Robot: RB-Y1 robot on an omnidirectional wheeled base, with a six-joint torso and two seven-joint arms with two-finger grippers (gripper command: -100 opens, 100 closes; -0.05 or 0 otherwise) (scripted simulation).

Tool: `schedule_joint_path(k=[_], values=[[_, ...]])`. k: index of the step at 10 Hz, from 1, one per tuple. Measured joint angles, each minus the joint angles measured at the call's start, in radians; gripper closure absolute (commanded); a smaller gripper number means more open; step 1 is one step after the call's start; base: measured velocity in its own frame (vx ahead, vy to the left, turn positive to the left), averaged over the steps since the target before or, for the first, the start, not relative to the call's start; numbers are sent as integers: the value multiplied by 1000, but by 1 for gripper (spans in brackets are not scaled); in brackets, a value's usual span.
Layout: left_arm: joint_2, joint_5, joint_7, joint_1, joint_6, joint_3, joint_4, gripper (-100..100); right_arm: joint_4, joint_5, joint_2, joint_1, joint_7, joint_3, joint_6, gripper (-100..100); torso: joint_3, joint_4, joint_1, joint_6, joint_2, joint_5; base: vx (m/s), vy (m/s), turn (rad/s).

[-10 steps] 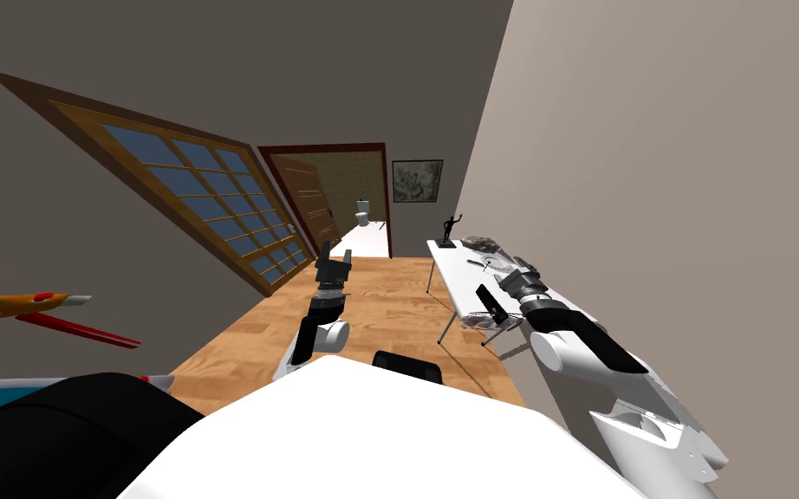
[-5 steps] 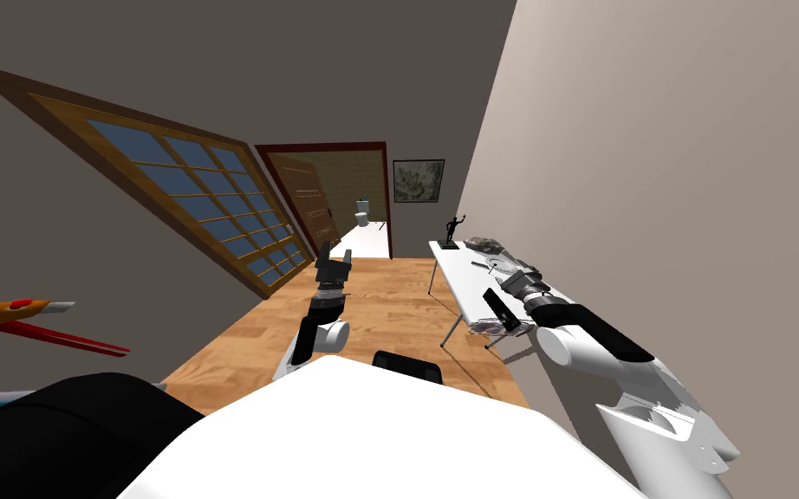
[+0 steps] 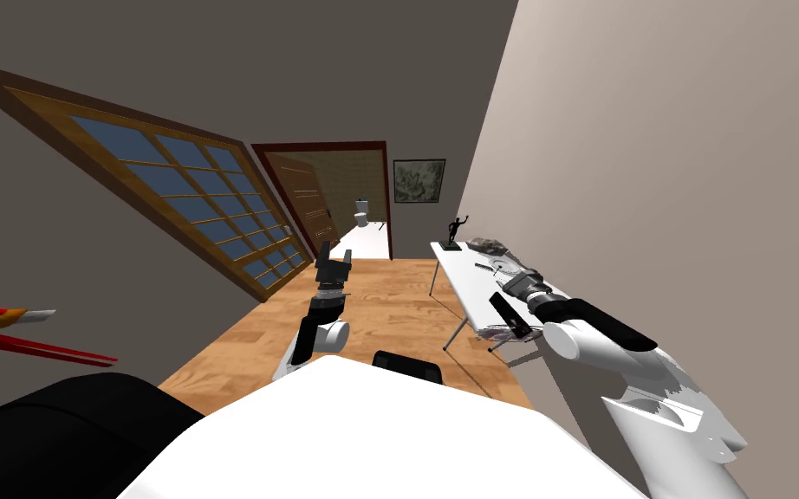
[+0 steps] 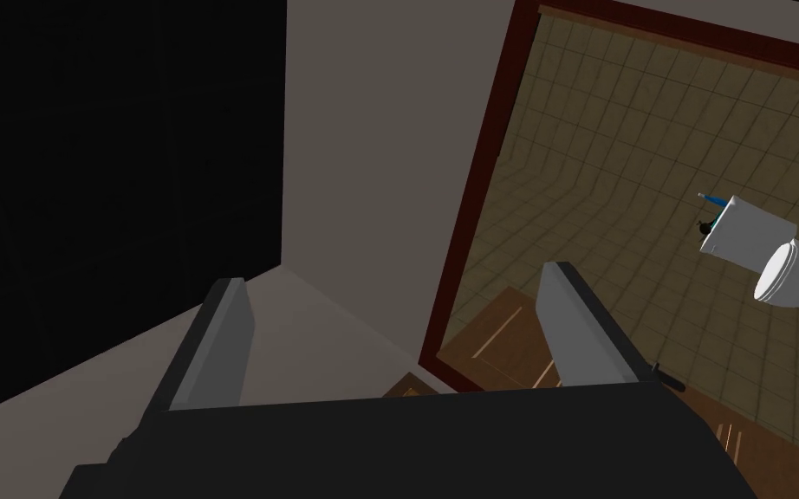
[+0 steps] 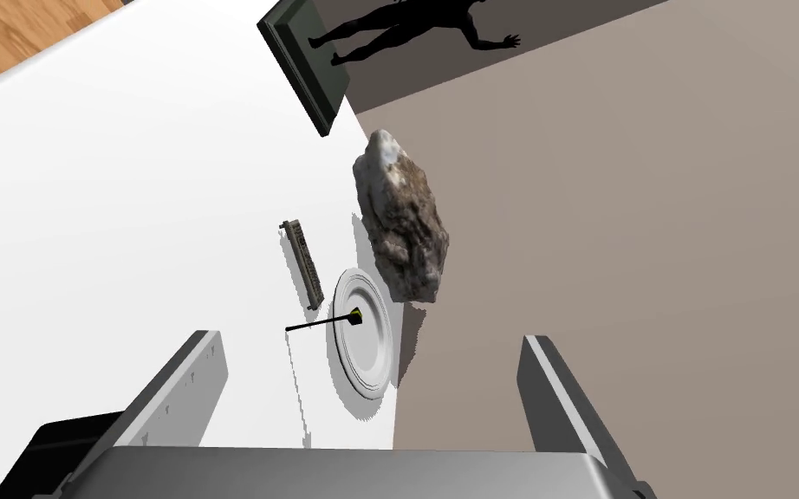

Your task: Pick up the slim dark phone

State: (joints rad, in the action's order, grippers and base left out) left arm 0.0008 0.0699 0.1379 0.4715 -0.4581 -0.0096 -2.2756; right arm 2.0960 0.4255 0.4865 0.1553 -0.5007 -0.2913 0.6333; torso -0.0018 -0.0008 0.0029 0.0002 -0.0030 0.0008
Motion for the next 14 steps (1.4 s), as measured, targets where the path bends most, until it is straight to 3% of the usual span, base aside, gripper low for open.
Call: schedule_joint_path(k=[14], values=[[0, 0, 0, 0, 0, 0, 0, 0, -95, 125, 65, -76, -187, -61, 346, -100, 1, 0, -3, 0, 2, -1, 35, 30, -25]])
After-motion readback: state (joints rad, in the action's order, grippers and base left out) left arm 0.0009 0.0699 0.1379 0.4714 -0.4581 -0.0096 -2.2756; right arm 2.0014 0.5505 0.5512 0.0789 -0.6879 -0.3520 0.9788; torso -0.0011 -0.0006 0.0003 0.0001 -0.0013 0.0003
